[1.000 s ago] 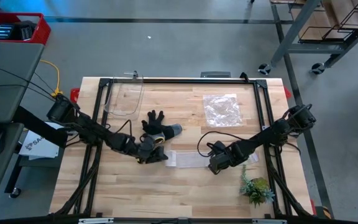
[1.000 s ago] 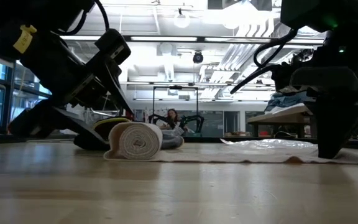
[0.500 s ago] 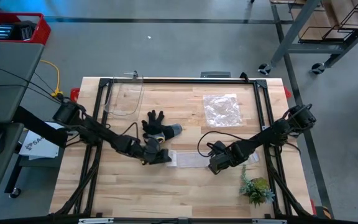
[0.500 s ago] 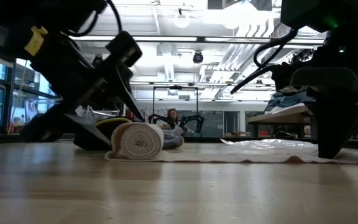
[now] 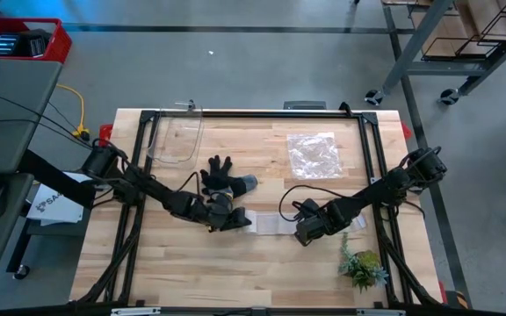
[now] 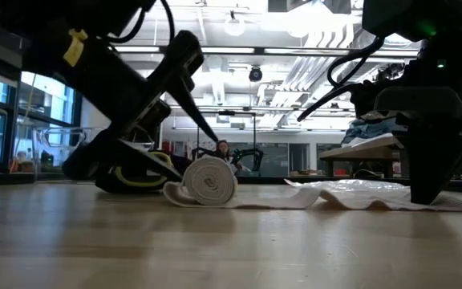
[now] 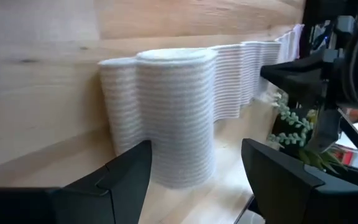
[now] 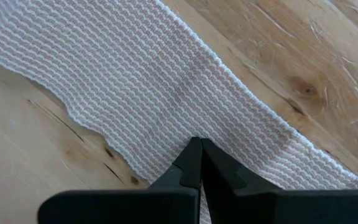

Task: Roll bandage
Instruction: Roll the white-brown bandage

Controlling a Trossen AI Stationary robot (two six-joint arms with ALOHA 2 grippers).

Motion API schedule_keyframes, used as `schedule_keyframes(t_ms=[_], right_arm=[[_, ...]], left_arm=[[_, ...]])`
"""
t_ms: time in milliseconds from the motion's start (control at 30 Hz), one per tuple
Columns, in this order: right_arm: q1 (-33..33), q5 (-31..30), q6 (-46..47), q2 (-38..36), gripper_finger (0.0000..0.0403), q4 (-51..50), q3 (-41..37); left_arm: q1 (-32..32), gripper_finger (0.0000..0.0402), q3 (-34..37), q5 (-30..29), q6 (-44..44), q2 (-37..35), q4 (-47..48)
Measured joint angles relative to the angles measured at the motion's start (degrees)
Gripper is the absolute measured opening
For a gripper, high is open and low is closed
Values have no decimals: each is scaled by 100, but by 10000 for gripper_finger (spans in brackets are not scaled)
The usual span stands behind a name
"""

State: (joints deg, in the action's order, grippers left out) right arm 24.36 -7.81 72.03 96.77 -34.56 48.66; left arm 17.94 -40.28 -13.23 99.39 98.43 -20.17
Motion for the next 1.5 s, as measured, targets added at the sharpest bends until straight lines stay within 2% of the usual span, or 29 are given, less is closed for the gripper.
schedule_keyframes(t_ms=[300,600,733,1167,1300,1500], right_arm=[[0,0,1,2,0,11,0],[1,-2,2,2,0,65,0],[0,-3,2,1,0,80,0],[2,-26,6,2,0,92,2],[2,-13,4,1,0,93,2],[2,-31,3,2,0,90,2]], left_arm=[[-244,243,-353,26,-426,28,146],[-374,243,-962,482,-613,663,235],[-422,243,-1182,471,-953,617,47],[-511,243,-1468,600,-1173,803,252],[-600,243,-1488,557,-1697,361,522],[-637,243,-1485,324,-2210,-529,2246]])
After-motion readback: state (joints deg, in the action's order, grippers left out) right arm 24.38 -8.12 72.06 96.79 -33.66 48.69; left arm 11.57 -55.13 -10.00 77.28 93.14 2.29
